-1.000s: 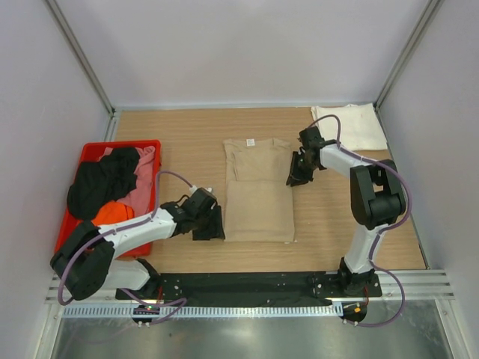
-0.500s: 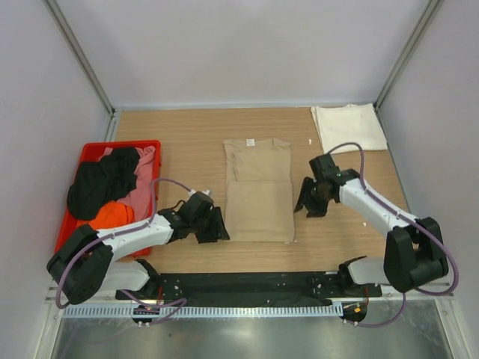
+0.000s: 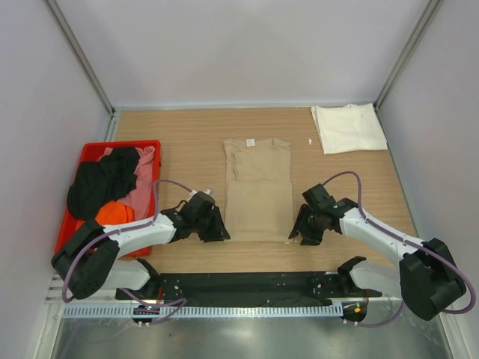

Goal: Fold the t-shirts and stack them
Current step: Fold the tshirt

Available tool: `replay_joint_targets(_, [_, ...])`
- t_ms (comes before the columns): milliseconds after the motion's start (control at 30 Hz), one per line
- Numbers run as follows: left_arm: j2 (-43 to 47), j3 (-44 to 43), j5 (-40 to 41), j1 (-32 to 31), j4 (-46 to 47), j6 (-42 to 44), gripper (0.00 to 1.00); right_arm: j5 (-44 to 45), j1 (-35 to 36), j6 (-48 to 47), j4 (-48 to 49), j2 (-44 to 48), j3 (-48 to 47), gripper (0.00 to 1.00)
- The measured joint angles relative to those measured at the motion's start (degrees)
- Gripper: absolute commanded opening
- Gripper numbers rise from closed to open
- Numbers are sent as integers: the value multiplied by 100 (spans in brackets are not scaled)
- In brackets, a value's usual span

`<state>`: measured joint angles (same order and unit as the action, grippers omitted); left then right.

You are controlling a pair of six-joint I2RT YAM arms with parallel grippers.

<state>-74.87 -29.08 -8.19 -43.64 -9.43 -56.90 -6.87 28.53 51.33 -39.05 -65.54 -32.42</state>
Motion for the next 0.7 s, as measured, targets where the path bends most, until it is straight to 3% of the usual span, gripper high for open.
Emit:
replay_joint_targets(533, [-24, 37, 133, -98, 66, -164, 24, -131, 94, 612, 942, 247, 636, 43])
replay_joint_targets(667, [-7, 33, 188, -175, 85, -225, 39, -122, 103, 667, 1062, 267, 702, 28])
replay_joint_targets(700, [15, 26, 225, -210, 79, -256, 41, -114, 105, 673, 1073, 267, 717, 20])
